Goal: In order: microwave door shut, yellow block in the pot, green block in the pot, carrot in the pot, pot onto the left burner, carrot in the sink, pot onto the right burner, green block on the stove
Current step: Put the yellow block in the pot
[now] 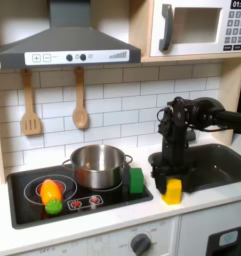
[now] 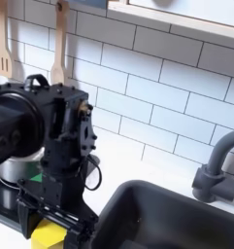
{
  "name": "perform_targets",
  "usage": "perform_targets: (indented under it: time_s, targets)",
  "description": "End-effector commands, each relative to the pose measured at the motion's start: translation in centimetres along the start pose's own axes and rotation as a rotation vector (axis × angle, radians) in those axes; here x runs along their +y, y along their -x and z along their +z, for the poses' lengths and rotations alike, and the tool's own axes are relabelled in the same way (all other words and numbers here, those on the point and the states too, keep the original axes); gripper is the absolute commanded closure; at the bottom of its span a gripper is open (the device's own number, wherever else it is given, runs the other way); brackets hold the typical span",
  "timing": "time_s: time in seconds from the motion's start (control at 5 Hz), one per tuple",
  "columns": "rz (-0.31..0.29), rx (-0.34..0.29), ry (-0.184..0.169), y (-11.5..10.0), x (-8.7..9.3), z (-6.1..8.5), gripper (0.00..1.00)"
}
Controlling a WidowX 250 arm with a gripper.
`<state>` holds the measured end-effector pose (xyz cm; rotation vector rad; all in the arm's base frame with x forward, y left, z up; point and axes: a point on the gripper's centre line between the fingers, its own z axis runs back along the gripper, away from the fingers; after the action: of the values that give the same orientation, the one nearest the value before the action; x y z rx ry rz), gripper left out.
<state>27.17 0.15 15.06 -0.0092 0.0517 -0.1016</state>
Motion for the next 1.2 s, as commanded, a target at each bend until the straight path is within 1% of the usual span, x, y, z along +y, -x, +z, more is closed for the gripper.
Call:
perform_targets:
  time_s: [0.0, 0.2, 0.4, 0.6, 0.8, 1.0]
  targets:
    - [0.006, -0.002, 0.003, 0.1, -0.1, 0.0, 1.0]
    - [0.008, -0.007, 0.007, 0.0, 0.0, 0.2, 1.0]
    - [-0.002, -0.032, 0.0, -0.2, 0.1, 1.1, 1.0]
    - [-0.001, -0.024, 0.02, -0.3, 0.1, 1.7, 1.0]
    - [-0.014, -0.048, 0.003, -0.5, 0.4, 3.2, 1.0]
    - [0.017, -0.092, -0.013, -0.8, 1.4, 4.6, 1.0]
